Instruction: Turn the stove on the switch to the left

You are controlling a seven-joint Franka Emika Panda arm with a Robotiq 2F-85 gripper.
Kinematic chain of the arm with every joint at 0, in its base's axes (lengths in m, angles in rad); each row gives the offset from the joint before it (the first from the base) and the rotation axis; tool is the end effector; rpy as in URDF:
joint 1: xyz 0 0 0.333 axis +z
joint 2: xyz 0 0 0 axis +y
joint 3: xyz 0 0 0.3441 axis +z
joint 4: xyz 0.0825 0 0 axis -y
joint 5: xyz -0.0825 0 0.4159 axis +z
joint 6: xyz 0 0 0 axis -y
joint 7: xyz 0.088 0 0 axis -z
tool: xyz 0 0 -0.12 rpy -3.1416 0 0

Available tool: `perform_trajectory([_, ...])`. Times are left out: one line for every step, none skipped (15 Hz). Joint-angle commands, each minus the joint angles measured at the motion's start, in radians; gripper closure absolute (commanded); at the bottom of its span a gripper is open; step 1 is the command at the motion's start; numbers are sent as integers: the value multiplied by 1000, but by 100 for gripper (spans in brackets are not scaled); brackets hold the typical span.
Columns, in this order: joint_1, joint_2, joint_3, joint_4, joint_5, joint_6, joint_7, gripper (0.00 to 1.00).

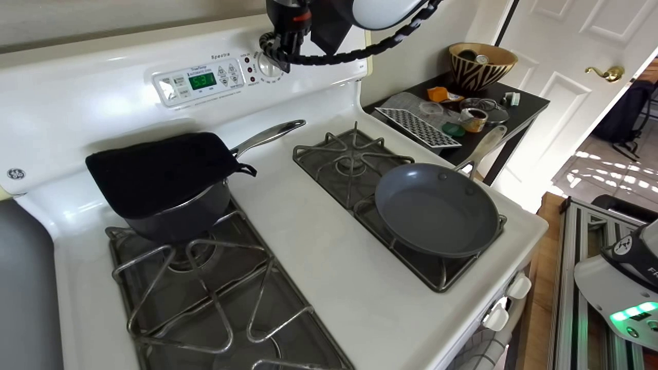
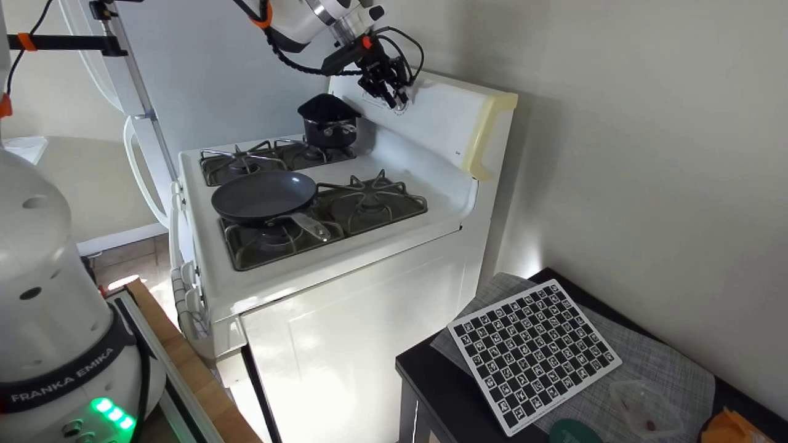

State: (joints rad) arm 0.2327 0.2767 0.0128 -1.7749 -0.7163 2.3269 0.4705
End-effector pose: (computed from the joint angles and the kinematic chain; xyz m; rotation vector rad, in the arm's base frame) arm 0.6841 0.1524 0.4365 2.6127 0.2690 0.6086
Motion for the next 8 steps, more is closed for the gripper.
perform_trajectory([-4, -17, 21, 8, 38, 3, 12, 34])
perform_trajectory([-5, -16, 20, 13, 43, 2, 24, 25])
perform_trajectory([-5, -17, 21, 16, 54, 1, 32, 17])
perform_trajectory([-4, -15, 26, 23, 72, 0, 40, 7])
perform_trajectory([-2, -12, 31, 29, 89, 1, 48, 0])
perform_trajectory([0, -10, 34, 33, 100, 6, 57, 0])
perform_trajectory([2, -5, 35, 38, 116, 4, 64, 0])
perform_trajectory([6, -2, 33, 41, 118, 5, 77, 0])
